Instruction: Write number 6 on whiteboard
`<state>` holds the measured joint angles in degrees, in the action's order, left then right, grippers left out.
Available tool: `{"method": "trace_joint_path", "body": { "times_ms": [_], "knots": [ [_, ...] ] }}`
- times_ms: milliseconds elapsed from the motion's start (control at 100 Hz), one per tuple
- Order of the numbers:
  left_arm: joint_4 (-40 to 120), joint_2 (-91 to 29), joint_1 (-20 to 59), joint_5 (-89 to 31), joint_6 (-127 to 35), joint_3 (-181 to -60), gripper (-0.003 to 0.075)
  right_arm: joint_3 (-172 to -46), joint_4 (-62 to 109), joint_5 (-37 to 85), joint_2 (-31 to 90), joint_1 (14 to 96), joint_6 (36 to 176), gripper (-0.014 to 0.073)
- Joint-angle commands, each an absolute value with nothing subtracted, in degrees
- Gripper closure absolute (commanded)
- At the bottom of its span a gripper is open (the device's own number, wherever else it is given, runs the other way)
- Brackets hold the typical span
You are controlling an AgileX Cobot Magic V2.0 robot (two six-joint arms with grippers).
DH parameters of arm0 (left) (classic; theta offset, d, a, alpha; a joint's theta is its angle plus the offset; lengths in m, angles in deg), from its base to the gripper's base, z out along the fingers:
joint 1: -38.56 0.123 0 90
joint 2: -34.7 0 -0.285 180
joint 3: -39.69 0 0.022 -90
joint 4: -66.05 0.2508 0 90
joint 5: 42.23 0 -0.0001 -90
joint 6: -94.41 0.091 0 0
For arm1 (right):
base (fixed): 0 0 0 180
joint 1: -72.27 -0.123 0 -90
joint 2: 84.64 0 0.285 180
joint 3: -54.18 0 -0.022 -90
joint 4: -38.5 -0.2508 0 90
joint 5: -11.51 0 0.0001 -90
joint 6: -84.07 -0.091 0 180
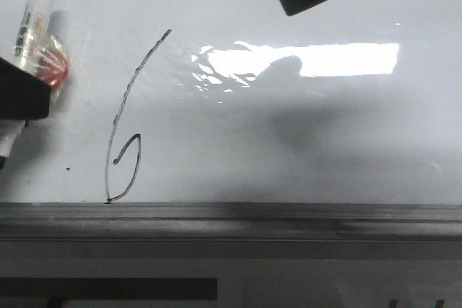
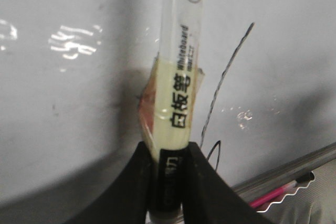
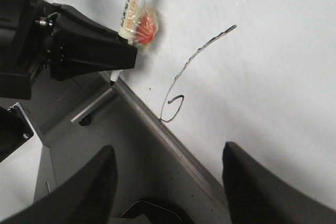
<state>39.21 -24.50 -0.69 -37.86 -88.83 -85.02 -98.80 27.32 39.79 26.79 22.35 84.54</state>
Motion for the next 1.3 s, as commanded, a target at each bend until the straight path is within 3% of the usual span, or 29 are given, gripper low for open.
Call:
{"method": "trace_joint_path", "body": {
  "times_ms": [0,470,540,650,740,940,1030,1170,1200,1290],
  "knots": [
    [36.65,-25.91,-0.54,-40.41,-89.37,-86.93,0.0739,-100.32,27.03,36.8,28.17,22.87,84.63,0.021],
    [36.17,-29.81,-0.54,-42.23,-89.37,-86.93,0.0729,-100.32,26.44,37.44,28.17,22.87,84.63,0.021],
    [35.6,-29.81,-0.54,-41.92,-89.37,-86.93,0.0669,-100.32,26.44,37.54,28.17,22.87,84.63,0.021],
    [34.6,-29.81,-0.54,-41.27,-89.37,-86.93,0.0484,-100.32,26.43,37.54,28.17,22.87,84.63,0.021],
    [34.6,-29.81,-0.54,-41.04,-89.37,-86.93,0.0386,-100.32,26.43,37.54,28.17,22.87,84.63,0.021],
    [34.6,-27.26,-0.54,-39.95,-89.37,-87.24,0.0357,-100.32,26.04,37.43,28.17,22.87,84.63,0.0216],
    [34.6,-24.1,-0.54,-39.92,-89.37,-87.33,0.0358,-100.32,26.04,37.43,28.17,22.87,84.63,0.0312],
    [35.15,-17.42,-0.54,-38.27,-89.14,-87.33,0.0377,-100.32,26.91,37.3,29.07,22.87,84.63,0.0614],
    [35.12,-15.88,-0.54,-37.76,-88.91,-87.33,0.0409,-100.32,27.2,37.17,29.59,22.87,84.63,0.0664],
    [35.27,-10.54,-0.54,-36.68,-87.96,-87.33,0.0572,-100.32,28.39,36.5,31.33,22.87,84.63,0.0664]
  ]
}}
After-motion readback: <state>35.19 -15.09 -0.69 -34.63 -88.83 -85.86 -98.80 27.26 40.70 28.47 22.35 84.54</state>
